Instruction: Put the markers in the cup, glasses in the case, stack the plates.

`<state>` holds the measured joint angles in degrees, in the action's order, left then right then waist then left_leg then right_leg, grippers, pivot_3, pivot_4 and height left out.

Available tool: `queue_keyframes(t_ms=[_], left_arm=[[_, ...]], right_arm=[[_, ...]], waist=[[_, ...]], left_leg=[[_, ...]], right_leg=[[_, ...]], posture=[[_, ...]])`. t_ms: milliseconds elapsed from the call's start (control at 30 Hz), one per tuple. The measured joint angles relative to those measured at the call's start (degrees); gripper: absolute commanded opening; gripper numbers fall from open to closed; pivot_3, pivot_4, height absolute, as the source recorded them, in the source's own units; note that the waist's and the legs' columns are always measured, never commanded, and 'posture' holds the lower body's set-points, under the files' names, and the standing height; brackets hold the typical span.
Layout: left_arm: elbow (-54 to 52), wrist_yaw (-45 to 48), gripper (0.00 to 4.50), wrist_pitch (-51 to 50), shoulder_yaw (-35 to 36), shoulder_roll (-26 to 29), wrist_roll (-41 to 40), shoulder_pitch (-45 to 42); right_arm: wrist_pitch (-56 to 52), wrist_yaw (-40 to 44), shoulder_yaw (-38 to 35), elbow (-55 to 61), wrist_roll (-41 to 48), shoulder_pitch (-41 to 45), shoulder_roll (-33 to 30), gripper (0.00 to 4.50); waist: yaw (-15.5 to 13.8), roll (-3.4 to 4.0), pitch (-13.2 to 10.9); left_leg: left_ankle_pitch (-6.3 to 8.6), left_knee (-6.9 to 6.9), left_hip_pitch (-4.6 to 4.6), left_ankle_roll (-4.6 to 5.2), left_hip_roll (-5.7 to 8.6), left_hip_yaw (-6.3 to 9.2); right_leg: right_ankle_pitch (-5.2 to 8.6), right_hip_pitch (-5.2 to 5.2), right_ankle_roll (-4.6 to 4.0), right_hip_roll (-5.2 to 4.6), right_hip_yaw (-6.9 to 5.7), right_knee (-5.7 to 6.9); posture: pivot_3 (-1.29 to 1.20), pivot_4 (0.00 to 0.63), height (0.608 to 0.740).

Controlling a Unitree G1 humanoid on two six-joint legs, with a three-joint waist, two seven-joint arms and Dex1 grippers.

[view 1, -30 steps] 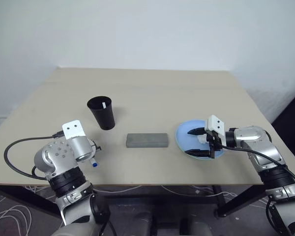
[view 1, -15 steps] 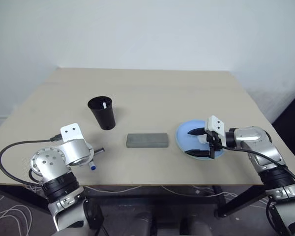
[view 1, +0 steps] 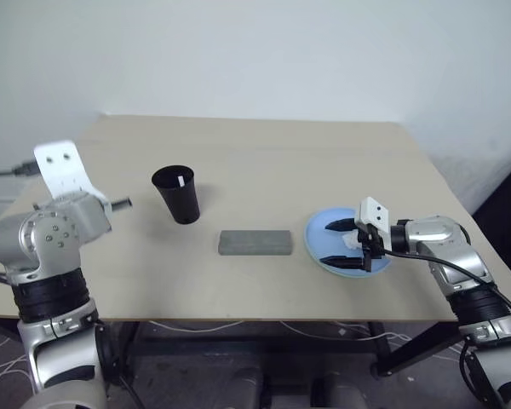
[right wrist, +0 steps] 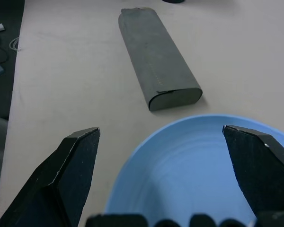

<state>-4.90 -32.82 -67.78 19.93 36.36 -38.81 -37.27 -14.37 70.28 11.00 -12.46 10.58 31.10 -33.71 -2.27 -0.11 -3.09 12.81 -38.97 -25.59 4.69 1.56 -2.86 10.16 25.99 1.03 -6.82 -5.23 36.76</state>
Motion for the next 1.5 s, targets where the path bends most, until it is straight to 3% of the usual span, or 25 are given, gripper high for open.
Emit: queue_keyframes(t_ms=[300,533,967,1500], left_arm=[[7.66,21.44,0.08,17.93,-9.70,-0.09,10.93,-6.44],[14.72,29.87,0.08,29.68,-13.05,-3.40,18.29,-8.36],[25.54,35.34,0.08,46.86,-13.89,-8.63,27.00,-6.02],[27.62,36.39,0.08,54.00,-12.09,-12.35,30.06,-2.04]], right_arm=[[0.11,-0.08,0.16,-0.41,-0.05,0.32,0.53,4.50],[0.06,-0.15,0.14,-0.35,-0.04,0.28,0.55,4.50],[-0.07,-0.65,-0.19,-0.32,-0.02,0.28,0.09,4.50],[0.12,-0.66,-1.41,-1.59,0.00,1.56,-1.01,4.50]], waist=[[0.34,-0.03,0.00],[0.37,-0.05,-0.01],[0.37,-0.10,0.00],[0.20,-0.13,0.01]], left_leg=[[-0.13,0.14,-0.02,-0.18,-0.04,0.00],[-0.14,0.04,0.00,-0.14,-0.03,-0.05],[-0.03,-0.18,-0.01,0.40,-0.06,0.13],[0.03,-0.34,-0.01,0.55,-0.06,0.34]], right_leg=[[-0.02,0.19,-0.07,0.27,0.24,-0.02],[-0.01,0.16,-0.04,0.24,0.27,-0.04],[-0.09,0.05,-0.14,0.14,0.07,-0.02],[-0.10,-0.13,-0.13,0.08,-0.19,-0.02]], posture=[[0.00,0.000,0.701],[0.00,0.000,0.701],[0.00,0.000,0.701],[0.00,0.000,0.701]])
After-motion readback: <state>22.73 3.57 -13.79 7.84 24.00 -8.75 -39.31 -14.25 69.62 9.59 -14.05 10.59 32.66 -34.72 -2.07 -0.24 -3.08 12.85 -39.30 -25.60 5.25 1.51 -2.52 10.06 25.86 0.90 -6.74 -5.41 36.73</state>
